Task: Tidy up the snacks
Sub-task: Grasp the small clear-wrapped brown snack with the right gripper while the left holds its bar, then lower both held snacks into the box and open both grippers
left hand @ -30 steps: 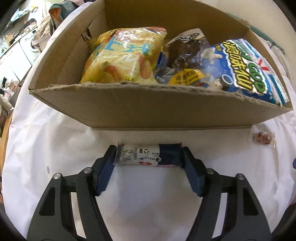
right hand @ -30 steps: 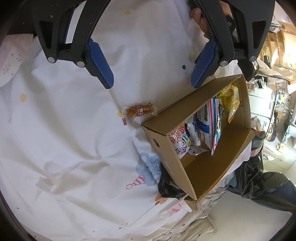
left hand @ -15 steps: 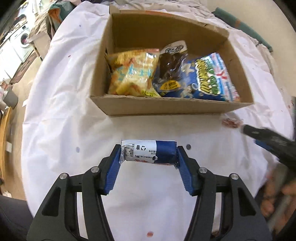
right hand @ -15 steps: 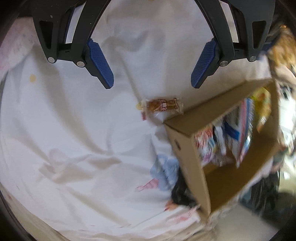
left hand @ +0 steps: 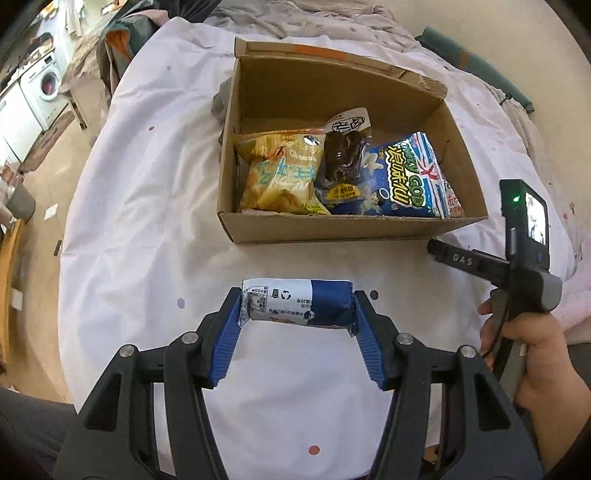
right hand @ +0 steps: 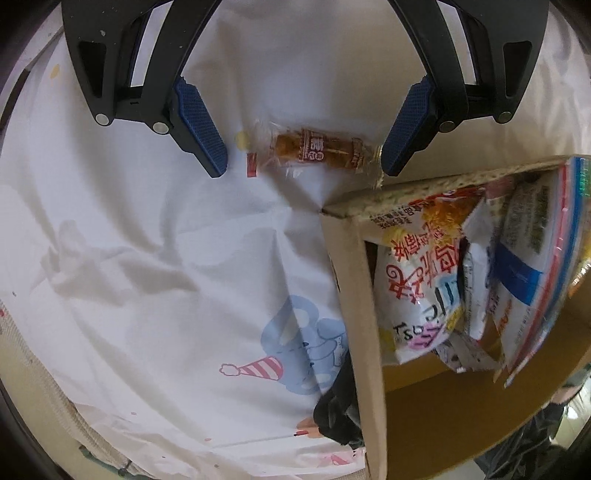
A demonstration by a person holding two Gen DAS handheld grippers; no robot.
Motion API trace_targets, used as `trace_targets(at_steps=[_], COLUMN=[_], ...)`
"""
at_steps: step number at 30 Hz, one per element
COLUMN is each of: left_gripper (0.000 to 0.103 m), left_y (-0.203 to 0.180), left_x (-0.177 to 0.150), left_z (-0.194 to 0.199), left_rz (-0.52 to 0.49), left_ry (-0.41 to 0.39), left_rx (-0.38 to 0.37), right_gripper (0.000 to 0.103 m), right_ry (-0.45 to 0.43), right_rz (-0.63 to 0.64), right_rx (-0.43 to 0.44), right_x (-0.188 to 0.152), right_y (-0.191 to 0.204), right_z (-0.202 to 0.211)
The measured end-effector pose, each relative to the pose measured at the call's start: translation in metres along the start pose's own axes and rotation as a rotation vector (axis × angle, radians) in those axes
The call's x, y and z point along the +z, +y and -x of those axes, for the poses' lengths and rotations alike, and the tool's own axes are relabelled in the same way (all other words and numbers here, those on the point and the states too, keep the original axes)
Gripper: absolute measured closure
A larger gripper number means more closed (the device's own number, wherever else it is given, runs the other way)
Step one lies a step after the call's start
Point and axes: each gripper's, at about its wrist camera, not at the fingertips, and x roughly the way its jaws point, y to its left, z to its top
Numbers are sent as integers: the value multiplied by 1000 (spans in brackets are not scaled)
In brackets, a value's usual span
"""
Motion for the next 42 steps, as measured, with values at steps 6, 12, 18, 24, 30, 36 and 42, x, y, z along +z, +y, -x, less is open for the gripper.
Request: trace_targets(at_steps=[6, 12, 18, 24, 30, 36, 42], left_gripper=[49, 49, 49, 49, 49, 49, 49], left_y=[-1, 0, 1, 3, 3, 5, 5], left_x=[0, -1, -1, 1, 3, 10, 39], left_z=[-1, 0, -1, 3, 9, 27, 49], left_rz=[1, 9, 11, 30, 35, 31, 5], left_ry=[-4, -3, 0, -13, -37, -103, -187], left_rx=[4, 1, 0, -11, -22, -23, -7], right_gripper=[32, 72, 92, 98, 98, 98, 98], right_ry=[-28, -26, -5, 15, -32, -116, -174], right_rz=[66, -2, -66, -231, -287, -174, -98], right_rx=[-70, -39, 2, 244, 446, 457, 493], right_x=[-9, -3, -4, -9, -19, -14, 0], right_y=[7, -12, -41, -72, -65, -40, -24], right_z=[-1, 9, 14, 44, 88, 126, 145])
